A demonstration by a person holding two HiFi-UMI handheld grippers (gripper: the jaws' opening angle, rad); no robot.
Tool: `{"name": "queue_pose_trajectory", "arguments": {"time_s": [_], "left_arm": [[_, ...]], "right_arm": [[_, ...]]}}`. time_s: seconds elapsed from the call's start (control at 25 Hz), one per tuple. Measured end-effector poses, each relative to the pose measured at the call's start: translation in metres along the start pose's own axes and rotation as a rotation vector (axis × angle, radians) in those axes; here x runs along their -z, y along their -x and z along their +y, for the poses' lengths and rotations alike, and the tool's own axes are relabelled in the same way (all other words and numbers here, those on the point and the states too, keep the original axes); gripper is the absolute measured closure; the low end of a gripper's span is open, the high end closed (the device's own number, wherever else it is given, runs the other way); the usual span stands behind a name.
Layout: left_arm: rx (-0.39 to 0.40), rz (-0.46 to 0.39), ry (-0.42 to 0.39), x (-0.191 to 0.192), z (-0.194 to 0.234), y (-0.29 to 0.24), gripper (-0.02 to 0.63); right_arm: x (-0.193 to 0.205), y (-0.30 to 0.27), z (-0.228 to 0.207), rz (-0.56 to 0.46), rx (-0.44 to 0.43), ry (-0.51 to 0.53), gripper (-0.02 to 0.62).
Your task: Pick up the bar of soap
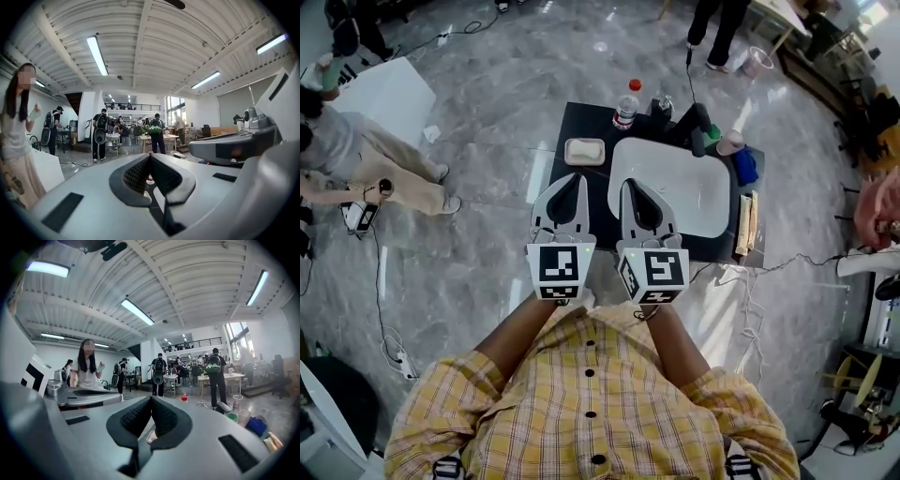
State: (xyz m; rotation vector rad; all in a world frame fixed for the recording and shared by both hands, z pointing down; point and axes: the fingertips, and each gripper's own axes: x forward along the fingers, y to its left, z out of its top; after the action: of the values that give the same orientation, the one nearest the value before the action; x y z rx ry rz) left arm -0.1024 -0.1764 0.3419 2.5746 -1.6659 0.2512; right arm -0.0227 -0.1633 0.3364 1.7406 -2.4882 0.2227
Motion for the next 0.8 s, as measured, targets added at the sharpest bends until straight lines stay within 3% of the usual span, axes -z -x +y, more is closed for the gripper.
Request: {"name": "queue_pose_trajectory", "arguments": {"time_s": [0.24, 0.56, 0.8], "left_arm": [[0.015, 0.008, 0.021, -0.002, 0.022, -0.018, 0.595], [-0.026, 0.016, 0.023, 0.003, 0.033, -0.054, 0.595], [-0.076, 0.020, 0.009, 0.002, 0.044, -0.082, 0.595]], "right_arm": [[-0.002, -0.029, 0.006, 0.032, 0.008, 0.006, 0.577], [0.010, -0.069, -0.012, 0.062, -0.034, 0.030, 0.577], [0.036, -0.114, -0.026, 0.175, -0.134, 0.189, 0.577]]}}
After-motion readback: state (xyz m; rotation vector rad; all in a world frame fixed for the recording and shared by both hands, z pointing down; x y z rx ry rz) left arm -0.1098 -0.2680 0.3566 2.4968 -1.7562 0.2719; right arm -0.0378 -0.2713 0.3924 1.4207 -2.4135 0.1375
